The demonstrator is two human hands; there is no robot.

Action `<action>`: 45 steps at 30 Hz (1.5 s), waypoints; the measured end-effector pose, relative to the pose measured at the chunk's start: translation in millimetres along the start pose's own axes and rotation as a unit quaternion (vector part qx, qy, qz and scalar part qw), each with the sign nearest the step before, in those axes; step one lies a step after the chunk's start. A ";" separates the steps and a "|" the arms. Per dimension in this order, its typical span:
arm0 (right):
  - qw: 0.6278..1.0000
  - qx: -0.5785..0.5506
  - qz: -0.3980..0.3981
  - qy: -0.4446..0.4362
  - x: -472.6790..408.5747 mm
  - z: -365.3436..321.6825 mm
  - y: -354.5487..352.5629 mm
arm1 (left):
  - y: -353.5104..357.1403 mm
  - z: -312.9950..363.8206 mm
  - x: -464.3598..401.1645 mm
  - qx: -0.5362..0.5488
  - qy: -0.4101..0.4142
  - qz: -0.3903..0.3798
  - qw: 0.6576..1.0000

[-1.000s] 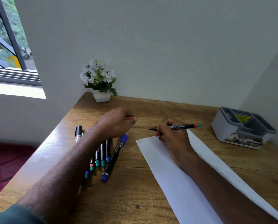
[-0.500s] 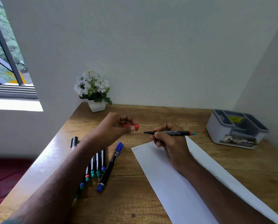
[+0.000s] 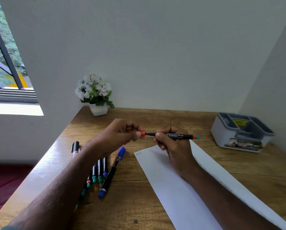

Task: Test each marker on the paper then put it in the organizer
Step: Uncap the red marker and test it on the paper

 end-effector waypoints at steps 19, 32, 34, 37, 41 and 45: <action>0.997 0.052 -0.017 0.045 -2.9 1.6 9.0 | 9.4 5.1 -0.4 -0.023 0.021 -0.040 0.999; 0.997 0.064 -0.001 0.053 -6.5 -3.8 4.2 | 10.6 8.2 -1.1 -0.024 0.037 0.020 0.999; 0.998 0.045 0.038 0.034 -7.0 -7.5 -6.1 | 6.7 6.1 -1.4 -0.030 0.037 0.048 0.998; 0.994 0.047 0.099 0.028 -6.8 -17.7 -20.7 | 1.6 1.7 -0.3 -0.064 0.030 0.078 0.994; 0.948 0.308 0.064 0.056 -8.4 -33.1 -24.0 | 6.6 10.2 -4.3 -0.119 0.021 0.103 0.987; 0.865 0.496 -0.022 0.071 -4.0 -47.4 -17.7 | 12.2 32.0 -16.2 -0.137 0.054 0.104 0.984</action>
Point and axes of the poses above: each hand's wrist, its own x-axis away from the middle knuckle, its own y-axis out of the palm, z = x × y, the point moved 5 cm from there along -x, towards the middle knuckle, and after that the axes turned 15 degrees about -z, right-handed, at the moved point
